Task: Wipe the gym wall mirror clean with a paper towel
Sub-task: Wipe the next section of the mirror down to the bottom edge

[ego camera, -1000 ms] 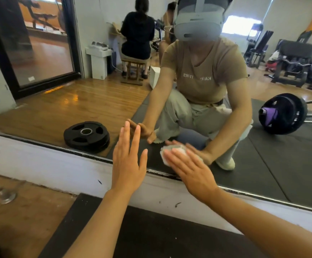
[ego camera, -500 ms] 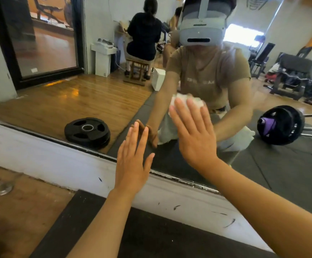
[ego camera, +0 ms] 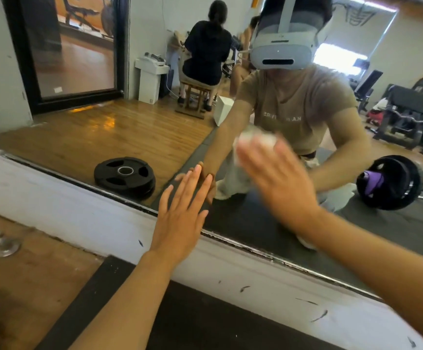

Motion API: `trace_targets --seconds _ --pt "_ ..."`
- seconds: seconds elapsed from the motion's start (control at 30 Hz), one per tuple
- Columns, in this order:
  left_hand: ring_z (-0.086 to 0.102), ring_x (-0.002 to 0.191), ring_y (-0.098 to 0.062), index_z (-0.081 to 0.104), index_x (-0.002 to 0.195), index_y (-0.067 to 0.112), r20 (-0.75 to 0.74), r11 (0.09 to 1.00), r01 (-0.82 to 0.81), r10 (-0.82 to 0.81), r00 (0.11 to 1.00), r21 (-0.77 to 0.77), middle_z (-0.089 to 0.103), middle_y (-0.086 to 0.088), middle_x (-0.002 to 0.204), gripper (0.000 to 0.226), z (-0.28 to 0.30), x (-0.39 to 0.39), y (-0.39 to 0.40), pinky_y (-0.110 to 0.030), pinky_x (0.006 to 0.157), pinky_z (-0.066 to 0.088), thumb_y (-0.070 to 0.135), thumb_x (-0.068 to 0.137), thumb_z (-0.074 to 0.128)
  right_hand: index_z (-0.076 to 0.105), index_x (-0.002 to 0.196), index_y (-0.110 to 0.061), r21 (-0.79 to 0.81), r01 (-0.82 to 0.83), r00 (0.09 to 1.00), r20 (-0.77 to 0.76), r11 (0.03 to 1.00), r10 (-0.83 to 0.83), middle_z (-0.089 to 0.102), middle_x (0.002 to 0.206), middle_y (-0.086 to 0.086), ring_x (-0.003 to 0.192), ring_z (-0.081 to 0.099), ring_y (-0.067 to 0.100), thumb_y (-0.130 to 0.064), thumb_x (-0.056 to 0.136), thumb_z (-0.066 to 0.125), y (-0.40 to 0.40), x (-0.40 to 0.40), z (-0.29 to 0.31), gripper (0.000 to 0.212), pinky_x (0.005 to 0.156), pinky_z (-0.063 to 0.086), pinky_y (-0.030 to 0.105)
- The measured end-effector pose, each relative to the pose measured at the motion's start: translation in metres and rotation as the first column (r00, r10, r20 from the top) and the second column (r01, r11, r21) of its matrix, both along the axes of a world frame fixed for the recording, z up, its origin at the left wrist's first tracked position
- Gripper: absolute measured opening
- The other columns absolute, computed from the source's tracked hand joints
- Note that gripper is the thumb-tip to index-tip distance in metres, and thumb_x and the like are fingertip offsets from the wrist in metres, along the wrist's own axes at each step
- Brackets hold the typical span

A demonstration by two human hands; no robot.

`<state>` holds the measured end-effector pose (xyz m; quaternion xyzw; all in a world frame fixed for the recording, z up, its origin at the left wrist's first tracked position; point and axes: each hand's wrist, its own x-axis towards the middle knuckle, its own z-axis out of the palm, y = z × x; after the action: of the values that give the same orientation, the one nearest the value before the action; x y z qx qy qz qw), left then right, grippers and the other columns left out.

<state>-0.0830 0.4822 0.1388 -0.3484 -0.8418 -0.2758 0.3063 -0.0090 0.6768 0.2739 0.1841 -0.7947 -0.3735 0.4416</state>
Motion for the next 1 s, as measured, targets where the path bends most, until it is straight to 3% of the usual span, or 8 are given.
trace_targets --seconds 0.13,0.27,0.4,0.53,0.63,0.77,0.87,1.0 --pt "0.001 0.154 -0.023 0.011 0.16 0.024 0.157 0.961 -0.062 0.019 0.987 0.27 -0.002 -0.006 0.168 0.076 0.008 -0.009 -0.021 -0.049 0.117 0.015 0.03 0.099 0.055 0.041 0.15 -0.005 -0.229 -0.055 0.951 -0.308 0.972 -0.019 0.041 0.154 0.019 0.145 0.031 0.036 0.0 0.102 0.046 -0.018 -0.027 0.091 0.048 0.122 0.008 0.044" --pt "-0.002 0.155 -0.025 0.011 0.16 0.02 0.286 0.932 -0.164 0.068 0.956 0.324 -0.006 -0.005 0.168 0.066 0.027 -0.035 -0.042 -0.056 0.12 0.015 0.037 0.104 0.04 0.043 0.149 -0.005 -0.314 -0.1 0.948 -0.319 0.944 -0.005 0.04 0.155 0.015 0.144 0.032 0.036 -0.003 0.1 0.05 -0.036 -0.037 0.066 0.05 0.123 0.012 0.047" --pt "-0.009 0.154 -0.023 0.005 0.161 0.022 0.313 0.953 -0.157 0.071 0.947 0.258 -0.013 -0.001 0.168 0.061 0.028 -0.052 -0.054 -0.054 0.124 0.011 0.031 0.108 0.034 0.037 0.152 -0.007 -0.202 -0.033 0.997 -0.078 0.979 0.018 0.035 0.158 0.011 0.147 0.023 0.032 -0.001 0.087 0.051 -0.056 -0.043 -0.025 0.067 0.125 0.001 0.043" --pt "-0.01 0.154 -0.022 -0.001 0.16 0.026 0.275 0.975 -0.107 0.051 0.96 0.196 -0.018 0.0 0.166 0.065 0.022 -0.057 -0.063 -0.052 0.124 0.011 0.03 0.107 0.037 0.009 0.158 -0.008 0.097 0.102 0.968 0.221 0.99 -0.121 0.008 0.166 0.008 0.152 -0.008 0.033 -0.014 0.089 0.037 -0.061 -0.038 -0.109 0.074 0.122 -0.015 0.046" --pt "-0.008 0.154 -0.023 -0.003 0.159 0.027 0.242 0.987 -0.093 0.059 0.968 0.133 -0.018 0.0 0.165 0.067 0.019 -0.063 -0.073 -0.052 0.124 0.012 0.027 0.107 0.039 -0.003 0.158 -0.01 0.218 0.156 0.892 0.387 0.963 -0.232 -0.014 0.163 0.012 0.148 -0.023 0.034 -0.019 0.092 0.044 -0.065 -0.035 -0.134 0.081 0.12 -0.019 0.047" --pt "-0.005 0.154 -0.022 -0.008 0.157 0.028 0.178 0.993 -0.076 0.058 0.982 0.092 -0.018 0.002 0.166 0.068 0.013 -0.069 -0.082 -0.049 0.123 0.011 0.028 0.106 0.037 -0.012 0.156 -0.01 0.394 0.11 0.832 0.465 0.913 -0.302 -0.019 0.162 0.012 0.146 -0.02 0.032 -0.021 0.097 0.051 -0.067 -0.035 -0.123 0.086 0.113 -0.018 0.047" --pt "-0.007 0.153 -0.019 -0.007 0.157 0.03 0.15 0.994 -0.033 0.018 0.989 0.102 -0.022 0.007 0.164 0.068 0.011 -0.071 -0.085 -0.045 0.121 0.011 0.025 0.106 0.037 0.011 0.157 -0.009 0.433 0.051 0.92 0.33 0.9 -0.211 0.011 0.166 0.009 0.153 0.007 0.031 -0.012 0.094 0.033 -0.068 -0.045 -0.084 0.067 0.119 -0.012 0.046" --pt "-0.01 0.153 -0.014 0.003 0.159 0.028 0.206 0.978 -0.013 -0.032 0.978 0.21 -0.022 0.012 0.164 0.065 0.009 -0.07 -0.092 -0.04 0.117 0.016 0.023 0.106 0.039 0.042 0.149 -0.007 0.087 0.002 0.997 -0.072 0.996 0.004 0.042 0.155 0.011 0.143 0.039 0.032 -0.001 0.096 0.04 -0.077 -0.073 0.01 0.053 0.123 0.007 0.047"
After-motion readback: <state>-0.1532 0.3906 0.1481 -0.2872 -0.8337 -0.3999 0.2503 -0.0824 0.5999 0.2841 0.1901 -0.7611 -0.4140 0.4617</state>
